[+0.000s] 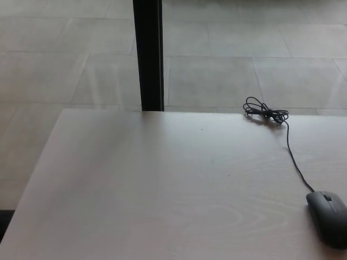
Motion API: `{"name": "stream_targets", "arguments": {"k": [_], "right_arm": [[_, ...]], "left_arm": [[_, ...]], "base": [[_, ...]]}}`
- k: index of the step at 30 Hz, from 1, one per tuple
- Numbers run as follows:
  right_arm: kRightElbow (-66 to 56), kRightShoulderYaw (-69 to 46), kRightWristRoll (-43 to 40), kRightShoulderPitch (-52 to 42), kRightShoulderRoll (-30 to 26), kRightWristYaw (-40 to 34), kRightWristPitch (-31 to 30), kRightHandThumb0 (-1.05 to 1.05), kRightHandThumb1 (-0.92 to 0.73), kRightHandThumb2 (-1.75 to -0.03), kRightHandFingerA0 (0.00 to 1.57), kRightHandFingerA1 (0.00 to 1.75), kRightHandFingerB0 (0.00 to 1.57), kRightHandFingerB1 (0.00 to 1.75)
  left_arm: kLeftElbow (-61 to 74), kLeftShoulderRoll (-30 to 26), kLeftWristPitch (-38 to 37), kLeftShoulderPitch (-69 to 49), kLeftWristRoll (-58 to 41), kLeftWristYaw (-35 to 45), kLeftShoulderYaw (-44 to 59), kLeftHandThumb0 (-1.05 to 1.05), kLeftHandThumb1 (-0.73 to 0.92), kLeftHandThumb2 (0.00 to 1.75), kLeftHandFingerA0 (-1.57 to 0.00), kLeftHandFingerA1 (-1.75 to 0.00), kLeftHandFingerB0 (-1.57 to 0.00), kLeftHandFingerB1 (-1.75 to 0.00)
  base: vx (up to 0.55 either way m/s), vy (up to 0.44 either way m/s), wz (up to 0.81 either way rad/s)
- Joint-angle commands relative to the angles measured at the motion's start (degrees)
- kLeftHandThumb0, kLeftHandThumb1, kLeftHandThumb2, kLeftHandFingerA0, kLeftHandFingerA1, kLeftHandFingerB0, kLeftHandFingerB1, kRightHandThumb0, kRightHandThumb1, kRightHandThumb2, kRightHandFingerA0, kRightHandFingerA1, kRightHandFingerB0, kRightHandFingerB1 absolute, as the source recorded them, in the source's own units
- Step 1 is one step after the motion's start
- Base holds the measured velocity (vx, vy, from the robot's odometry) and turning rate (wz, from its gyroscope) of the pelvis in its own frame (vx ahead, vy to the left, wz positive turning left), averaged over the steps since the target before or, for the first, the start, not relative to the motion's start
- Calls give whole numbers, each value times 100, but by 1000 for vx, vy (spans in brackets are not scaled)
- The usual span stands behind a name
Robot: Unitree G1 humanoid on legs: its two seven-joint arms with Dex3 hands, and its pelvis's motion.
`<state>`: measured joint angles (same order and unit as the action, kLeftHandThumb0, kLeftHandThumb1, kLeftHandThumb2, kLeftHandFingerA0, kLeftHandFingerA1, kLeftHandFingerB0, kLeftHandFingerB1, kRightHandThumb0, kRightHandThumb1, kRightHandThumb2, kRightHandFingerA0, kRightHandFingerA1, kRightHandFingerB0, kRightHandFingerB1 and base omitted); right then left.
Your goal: The robot uses its right fingers to click on the left button of the black mouse placed on the table.
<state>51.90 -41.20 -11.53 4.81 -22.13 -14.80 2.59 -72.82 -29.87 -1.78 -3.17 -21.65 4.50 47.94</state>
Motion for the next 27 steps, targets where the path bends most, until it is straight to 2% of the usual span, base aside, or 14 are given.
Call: {"name": "stream_targets", "arguments": {"k": [1,3,4,8,12,13,14,18,19,20,21,22,25,27], "right_arm": [[-834,-53,-362,332,-212,107,71,-55,-75,-65,64,51,28,33],[-959,52,-276,557,-353,196,169,-54,-73,-62,64,45,27,31],[-1058,135,-201,665,-426,189,150,-54,-74,-62,62,44,30,31],[-1756,743,395,1141,-618,-152,170,-59,-72,-62,94,83,35,33],[-3077,1302,828,1130,-725,-127,-151,-74,-72,-62,84,74,41,38],[-3274,1496,1074,1159,-820,-135,-178,-79,-61,-99,63,70,33,50],[-3405,1608,1197,1160,-856,-127,-147,-72,-73,-62,55,57,38,37],[-3748,2127,1884,1111,-1059,-236,-18,-73,-73,-62,62,52,41,35],[-3796,2275,2094,1127,-1114,-288,-67,-70,-72,-62,67,52,43,34],[-3819,2453,2341,1127,-1220,-298,-28,-72,-73,-63,70,53,43,35],[-3859,2595,2516,1111,-1290,-280,-21,-76,-74,-64,77,53,44,35],[-3925,2770,2730,1085,-1352,-267,-14,-77,-75,-63,86,54,47,36],[-4045,3109,3086,1035,-1446,-239,1,-77,-74,-63,88,54,50,35],[-4075,3592,3578,949,-1547,-159,74,-76,-74,-63,77,52,52,36]], "left_arm": [[11,-145,-80,-11,-144,1,-48,-83,78,116,-59,-71,-33,-53],[10,-143,-89,-10,-148,-7,-64,-83,78,116,-62,-72,-35,-54],[2,-144,-87,-3,-159,-23,-70,-86,92,77,-69,-66,-39,-41],[13,-150,-119,-28,-203,69,-101,-83,77,115,-55,-70,-34,-54],[20,-135,-133,-34,-237,-6,-113,-81,77,114,-59,-70,-34,-54],[12,-146,-89,-30,-248,-17,-113,-81,77,115,-56,-69,-34,-54],[16,-144,-120,-36,-219,-64,-138,-80,77,115,-62,-71,-36,-54],[18,-174,-92,-9,-230,-39,-157,-87,92,80,-61,-66,-37,-43],[17,-179,-98,3,-243,-31,-145,-82,77,116,-59,-72,-34,-54],[21,-188,-65,36,-243,-100,-146,-86,92,77,-64,-68,-39,-43],[19,-190,-59,44,-263,-73,-131,-81,76,114,-60,-72,-36,-55],[23,-190,-52,46,-276,-53,-121,-85,92,76,-62,-65,-39,-42],[29,-197,-58,33,-282,-48,-114,-82,77,114,-60,-71,-34,-54],[44,-179,-103,2,-275,-2,-122,-84,92,77,-67,-66,-37,-41]], "base": [[0,0,0],[0,0,0],[0,0,0],[0,0,0],[0,0,0],[0,0,0],[0,0,0],[0,0,0],[0,0,0],[0,0,0],[0,0,0],[0,0,0],[0,0,0],[0,0,0]]}}
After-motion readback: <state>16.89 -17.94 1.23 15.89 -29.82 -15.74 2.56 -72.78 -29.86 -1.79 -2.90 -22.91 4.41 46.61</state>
